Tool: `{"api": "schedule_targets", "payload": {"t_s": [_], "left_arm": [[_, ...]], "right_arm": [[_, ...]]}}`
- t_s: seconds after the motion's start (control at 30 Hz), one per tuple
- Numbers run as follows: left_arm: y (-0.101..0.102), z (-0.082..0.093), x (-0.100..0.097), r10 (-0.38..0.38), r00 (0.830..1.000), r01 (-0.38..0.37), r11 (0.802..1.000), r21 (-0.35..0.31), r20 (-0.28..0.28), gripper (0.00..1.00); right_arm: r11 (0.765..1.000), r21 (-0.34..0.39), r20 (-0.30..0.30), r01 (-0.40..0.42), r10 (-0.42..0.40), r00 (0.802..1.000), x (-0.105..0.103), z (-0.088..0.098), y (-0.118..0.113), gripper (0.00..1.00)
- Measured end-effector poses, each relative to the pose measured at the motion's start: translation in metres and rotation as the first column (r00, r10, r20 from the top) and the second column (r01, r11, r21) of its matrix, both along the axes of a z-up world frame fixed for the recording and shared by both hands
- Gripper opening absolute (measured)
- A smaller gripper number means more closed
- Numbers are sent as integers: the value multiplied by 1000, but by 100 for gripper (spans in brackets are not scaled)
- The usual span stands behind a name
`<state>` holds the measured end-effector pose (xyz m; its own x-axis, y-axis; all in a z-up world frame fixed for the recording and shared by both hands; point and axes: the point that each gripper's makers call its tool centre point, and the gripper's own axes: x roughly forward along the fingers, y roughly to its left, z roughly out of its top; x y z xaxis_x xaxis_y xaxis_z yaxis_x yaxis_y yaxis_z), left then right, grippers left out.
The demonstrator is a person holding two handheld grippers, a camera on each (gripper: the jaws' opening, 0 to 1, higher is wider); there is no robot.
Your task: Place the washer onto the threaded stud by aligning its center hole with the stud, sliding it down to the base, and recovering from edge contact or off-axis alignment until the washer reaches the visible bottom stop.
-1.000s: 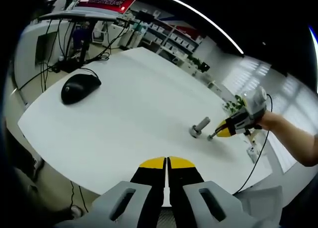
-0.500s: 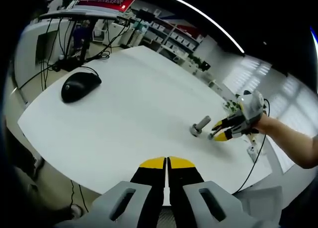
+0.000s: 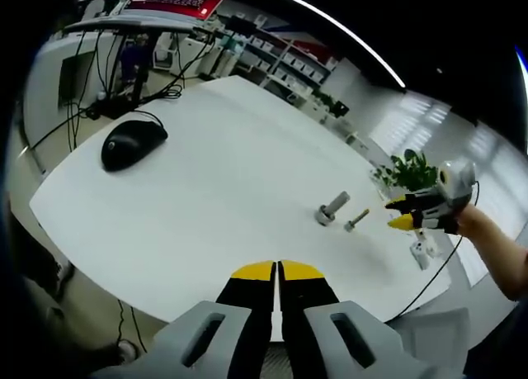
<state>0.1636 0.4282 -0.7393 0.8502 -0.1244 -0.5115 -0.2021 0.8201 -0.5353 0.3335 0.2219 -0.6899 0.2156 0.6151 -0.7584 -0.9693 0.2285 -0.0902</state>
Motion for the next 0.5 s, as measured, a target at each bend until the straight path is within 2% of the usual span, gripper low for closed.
{"api": "schedule_targets", "payload": {"t_s": [0.03,0.07,0.13,0.2,0.23,0.33,0.43,0.5], "left_arm": [[0,-1,0,1,1000,-1,1000,-1,-3,0],[0,-1,0,-1,1000,1,1000,1,-5,0],[0,-1,-1,-1,1000,1,1000,3,-8,0],[0,-2,-2,3,1000,-3,1000,4,-14,0],[-1,-2,-2,0,1000,0,1000,3,-20,0],[-3,-4,-4,-10,999,11,1000,4,-39,0],[-2,0,-3,3,1000,-2,1000,5,-16,0],[-2,-1,-3,3,1000,-3,1000,5,-18,0]], "right_arm": [[999,43,-12,18,-18,1000,-3,7,-1,32],[995,90,4,34,-35,999,-5,16,-4,32],[994,109,80,12,-20,997,-7,26,-10,30],[986,154,58,64,-74,996,-13,33,-19,30],[977,199,42,81,-91,995,-17,38,-22,30],[955,267,43,127,-144,989,-24,46,-34,34],[917,342,-41,204,-202,978,-38,46,-46,41],[924,322,-39,206,-204,978,-46,38,-57,41]]}}
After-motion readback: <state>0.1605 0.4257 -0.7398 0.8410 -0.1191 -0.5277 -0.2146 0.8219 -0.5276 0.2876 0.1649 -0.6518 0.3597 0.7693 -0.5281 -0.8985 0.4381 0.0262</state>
